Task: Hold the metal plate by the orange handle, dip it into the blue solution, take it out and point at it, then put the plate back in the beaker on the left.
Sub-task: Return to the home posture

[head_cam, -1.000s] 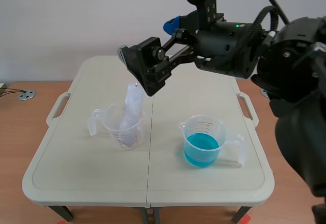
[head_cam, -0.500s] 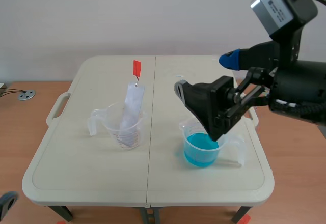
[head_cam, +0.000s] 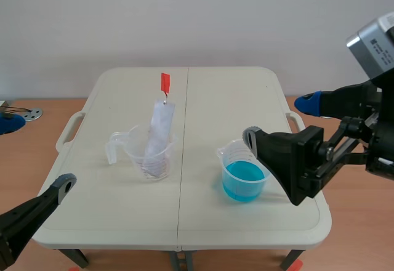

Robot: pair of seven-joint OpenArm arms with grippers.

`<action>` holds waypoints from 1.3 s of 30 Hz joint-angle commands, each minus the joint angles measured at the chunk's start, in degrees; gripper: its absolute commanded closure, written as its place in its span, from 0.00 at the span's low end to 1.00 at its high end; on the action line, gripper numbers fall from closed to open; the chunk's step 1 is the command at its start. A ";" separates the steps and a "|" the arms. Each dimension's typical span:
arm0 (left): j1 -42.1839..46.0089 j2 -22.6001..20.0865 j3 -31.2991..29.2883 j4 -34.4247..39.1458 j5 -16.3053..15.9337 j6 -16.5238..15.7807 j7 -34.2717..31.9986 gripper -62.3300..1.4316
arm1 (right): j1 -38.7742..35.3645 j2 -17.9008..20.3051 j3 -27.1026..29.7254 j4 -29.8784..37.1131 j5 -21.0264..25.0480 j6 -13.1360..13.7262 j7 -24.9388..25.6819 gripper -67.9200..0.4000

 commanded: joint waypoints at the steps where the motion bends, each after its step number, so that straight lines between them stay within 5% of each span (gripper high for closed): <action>1: 0.48 0.02 -0.57 2.56 -0.72 0.11 -1.86 0.00 | 0.66 0.28 0.07 0.63 0.66 0.46 0.66 0.02; 11: 0.50 0.04 -0.37 9.20 -1.25 0.11 -1.92 0.00 | 0.66 0.28 0.07 0.63 0.42 0.46 -0.44 0.02; 39: 0.52 0.04 1.18 9.27 -1.57 0.11 -1.14 0.00 | 0.66 0.26 0.07 0.63 0.22 0.46 -0.66 0.02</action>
